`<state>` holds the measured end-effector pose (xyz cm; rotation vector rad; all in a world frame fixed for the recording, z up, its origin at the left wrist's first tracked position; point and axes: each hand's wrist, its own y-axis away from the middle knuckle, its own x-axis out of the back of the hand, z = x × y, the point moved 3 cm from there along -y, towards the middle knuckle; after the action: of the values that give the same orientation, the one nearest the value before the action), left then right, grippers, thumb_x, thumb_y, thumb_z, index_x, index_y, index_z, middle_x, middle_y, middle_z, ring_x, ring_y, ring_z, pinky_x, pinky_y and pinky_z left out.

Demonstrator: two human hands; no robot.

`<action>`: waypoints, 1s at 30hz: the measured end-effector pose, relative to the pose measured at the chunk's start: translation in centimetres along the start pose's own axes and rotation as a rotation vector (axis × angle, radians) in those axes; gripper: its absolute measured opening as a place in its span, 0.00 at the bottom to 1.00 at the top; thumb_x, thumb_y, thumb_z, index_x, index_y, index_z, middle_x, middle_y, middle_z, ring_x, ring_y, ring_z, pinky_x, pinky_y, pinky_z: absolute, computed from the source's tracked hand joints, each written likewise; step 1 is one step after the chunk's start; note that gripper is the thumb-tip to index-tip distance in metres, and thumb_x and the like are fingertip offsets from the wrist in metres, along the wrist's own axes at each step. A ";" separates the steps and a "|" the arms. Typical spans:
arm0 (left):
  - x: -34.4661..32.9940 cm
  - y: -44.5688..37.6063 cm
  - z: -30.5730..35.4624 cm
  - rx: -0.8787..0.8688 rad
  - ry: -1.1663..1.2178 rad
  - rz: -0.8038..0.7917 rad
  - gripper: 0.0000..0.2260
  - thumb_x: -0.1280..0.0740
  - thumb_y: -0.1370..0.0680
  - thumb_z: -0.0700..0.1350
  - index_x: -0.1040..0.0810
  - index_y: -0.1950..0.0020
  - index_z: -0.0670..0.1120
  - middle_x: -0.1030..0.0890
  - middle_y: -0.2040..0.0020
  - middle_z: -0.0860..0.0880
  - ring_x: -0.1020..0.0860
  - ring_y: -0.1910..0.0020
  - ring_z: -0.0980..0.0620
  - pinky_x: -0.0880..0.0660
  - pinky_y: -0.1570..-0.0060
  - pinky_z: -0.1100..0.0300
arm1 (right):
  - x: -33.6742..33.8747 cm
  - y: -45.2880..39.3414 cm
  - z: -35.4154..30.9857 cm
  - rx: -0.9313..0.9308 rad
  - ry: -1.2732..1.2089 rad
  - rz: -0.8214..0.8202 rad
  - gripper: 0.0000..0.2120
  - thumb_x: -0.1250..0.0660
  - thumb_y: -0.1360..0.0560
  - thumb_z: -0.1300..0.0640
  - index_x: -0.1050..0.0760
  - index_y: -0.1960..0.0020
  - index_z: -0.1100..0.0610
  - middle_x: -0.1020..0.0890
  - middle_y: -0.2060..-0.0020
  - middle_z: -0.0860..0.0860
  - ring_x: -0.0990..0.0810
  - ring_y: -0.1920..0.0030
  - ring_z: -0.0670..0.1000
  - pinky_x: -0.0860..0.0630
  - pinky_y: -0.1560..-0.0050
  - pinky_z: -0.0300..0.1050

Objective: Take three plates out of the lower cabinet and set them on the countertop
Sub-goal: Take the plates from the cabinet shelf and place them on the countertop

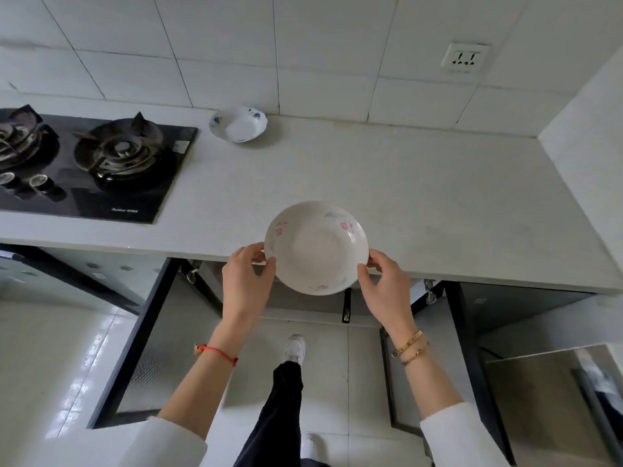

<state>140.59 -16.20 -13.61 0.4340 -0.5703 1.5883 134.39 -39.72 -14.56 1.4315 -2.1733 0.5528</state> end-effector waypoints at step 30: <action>-14.4 -41.0 -2.6 0.104 -0.033 -0.063 0.09 0.31 0.24 0.41 0.17 0.46 0.43 0.16 0.52 0.45 0.22 0.54 0.51 0.30 0.54 0.61 | -11.7 -41.6 -0.1 -0.180 0.091 -0.027 0.07 0.35 0.26 0.62 0.21 0.50 0.62 0.16 0.55 0.56 0.19 0.51 0.55 0.22 0.47 0.51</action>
<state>182.87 -24.32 -19.92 0.5521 -0.4957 1.5573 176.83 -46.61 -18.44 1.3123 -2.0729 0.3943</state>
